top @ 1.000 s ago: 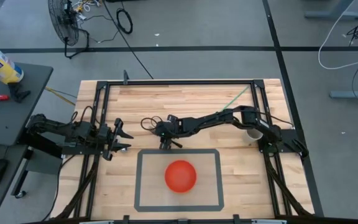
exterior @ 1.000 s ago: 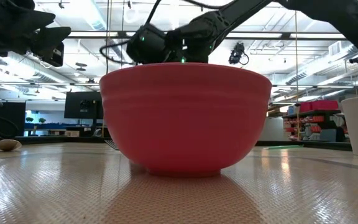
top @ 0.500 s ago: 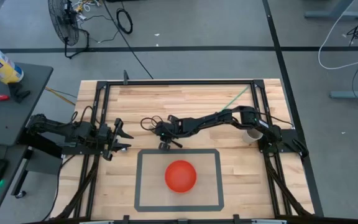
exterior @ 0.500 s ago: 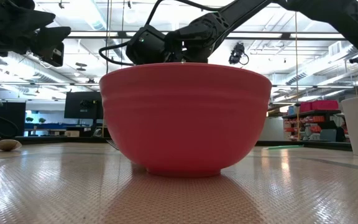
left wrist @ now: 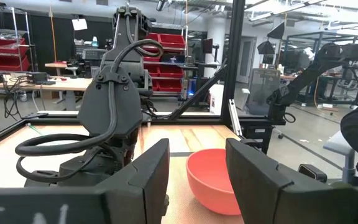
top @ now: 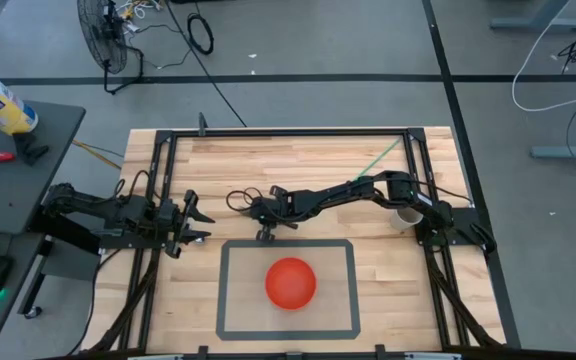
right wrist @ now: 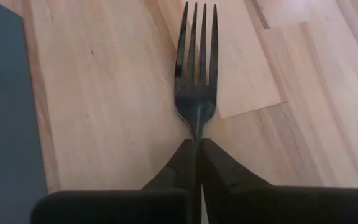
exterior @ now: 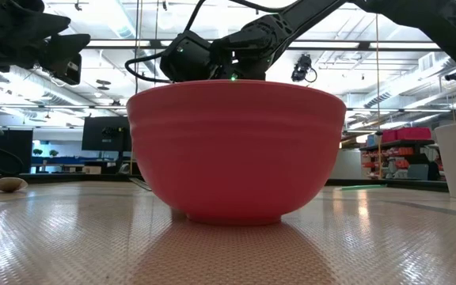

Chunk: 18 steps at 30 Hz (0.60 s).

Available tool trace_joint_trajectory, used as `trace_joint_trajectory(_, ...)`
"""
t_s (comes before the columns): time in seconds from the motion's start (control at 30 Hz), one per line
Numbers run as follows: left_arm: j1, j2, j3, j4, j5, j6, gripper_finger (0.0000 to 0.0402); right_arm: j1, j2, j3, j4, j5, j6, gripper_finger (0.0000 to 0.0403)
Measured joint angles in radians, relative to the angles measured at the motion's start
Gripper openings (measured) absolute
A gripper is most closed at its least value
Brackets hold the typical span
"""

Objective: Pick & Place Utensil
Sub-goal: Put the black fork into the orange bowl

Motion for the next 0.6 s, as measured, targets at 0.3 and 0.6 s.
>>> trace_joint_trajectory(0.3, 0.0, 0.0, 0.0, 0.0, 0.0, 0.0, 0.0163, 0.054, -0.108, -0.002, -0.077, 0.023, -0.061, 0.0006)
trace_joint_trajectory(0.6, 0.0, 0.0, 0.0, 0.0, 0.0, 0.0, 0.0163, 0.142, -0.239, -0.001, -0.304, -0.013, -0.094, 0.0006)
